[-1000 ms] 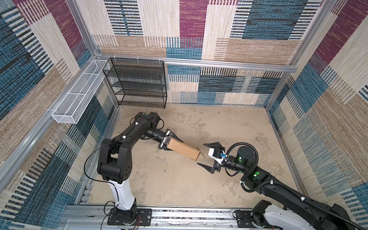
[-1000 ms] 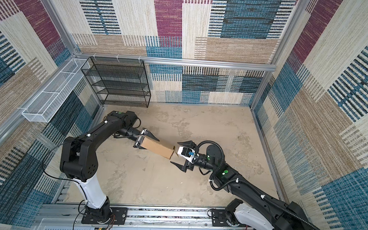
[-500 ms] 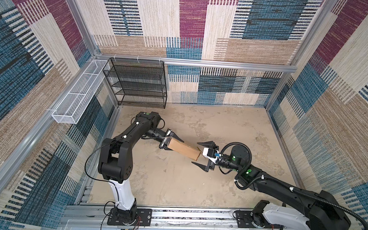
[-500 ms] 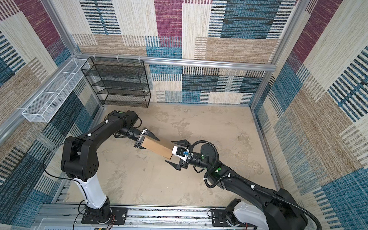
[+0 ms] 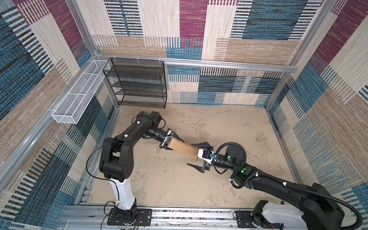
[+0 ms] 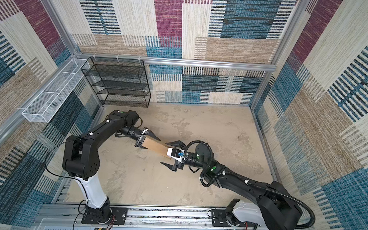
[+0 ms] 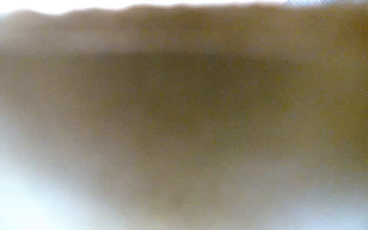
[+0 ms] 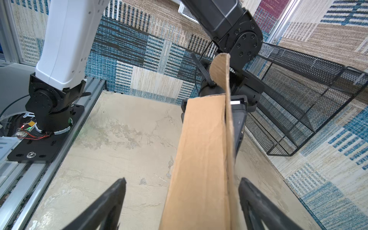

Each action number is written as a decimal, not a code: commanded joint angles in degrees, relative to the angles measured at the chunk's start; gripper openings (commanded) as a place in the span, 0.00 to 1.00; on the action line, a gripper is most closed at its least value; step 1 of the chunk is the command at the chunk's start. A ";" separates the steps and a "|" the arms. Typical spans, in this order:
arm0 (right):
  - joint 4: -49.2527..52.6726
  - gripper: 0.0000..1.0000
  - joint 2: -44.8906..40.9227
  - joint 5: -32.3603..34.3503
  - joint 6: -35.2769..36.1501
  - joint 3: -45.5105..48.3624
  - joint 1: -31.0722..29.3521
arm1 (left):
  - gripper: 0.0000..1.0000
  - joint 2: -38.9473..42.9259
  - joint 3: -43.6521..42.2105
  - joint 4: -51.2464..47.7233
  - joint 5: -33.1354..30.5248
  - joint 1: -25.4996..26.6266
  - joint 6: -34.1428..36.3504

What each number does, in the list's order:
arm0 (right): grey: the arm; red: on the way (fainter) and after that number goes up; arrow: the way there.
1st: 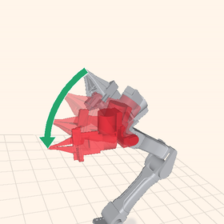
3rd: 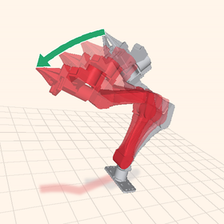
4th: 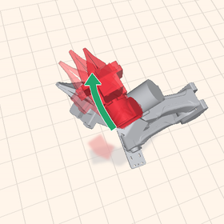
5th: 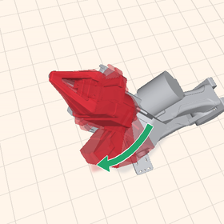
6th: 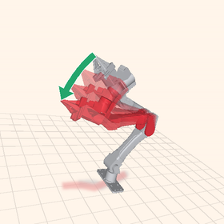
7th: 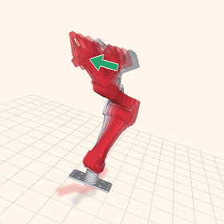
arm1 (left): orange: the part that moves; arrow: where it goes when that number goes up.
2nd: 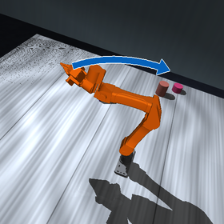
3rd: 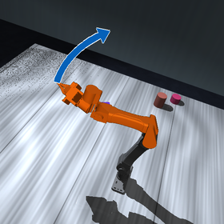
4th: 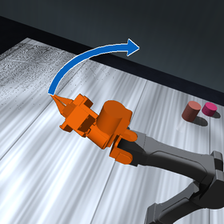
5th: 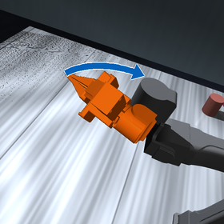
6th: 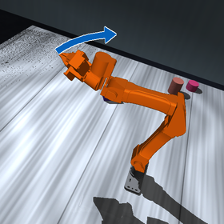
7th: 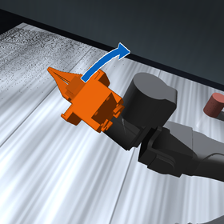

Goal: Fold the paper box

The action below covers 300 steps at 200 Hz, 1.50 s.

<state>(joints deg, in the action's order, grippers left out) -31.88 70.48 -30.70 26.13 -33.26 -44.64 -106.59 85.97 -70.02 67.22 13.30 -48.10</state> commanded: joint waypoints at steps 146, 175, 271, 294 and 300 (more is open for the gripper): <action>-7.65 0.70 3.76 5.95 -0.03 -0.44 -1.32 | 0.19 0.15 -0.03 -0.72 -0.15 0.06 1.34; -7.50 0.70 4.57 5.68 0.15 -1.28 -1.32 | 0.19 0.15 0.05 -0.65 -0.08 0.10 1.42; -6.88 0.69 7.51 6.08 1.55 -4.01 -2.12 | 0.19 0.23 0.06 -0.68 -0.10 0.15 1.56; -6.97 0.69 7.25 6.78 1.64 -3.84 -2.12 | 0.19 0.57 -0.36 -0.73 -0.14 0.15 1.55; -7.05 0.69 7.20 6.96 1.64 -3.77 -2.15 | 0.19 0.59 -0.50 -0.71 -0.15 0.15 1.52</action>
<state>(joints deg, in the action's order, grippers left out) -37.34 77.69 -25.91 27.38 -36.69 -46.61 -106.74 85.91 -69.80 66.70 13.10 -47.88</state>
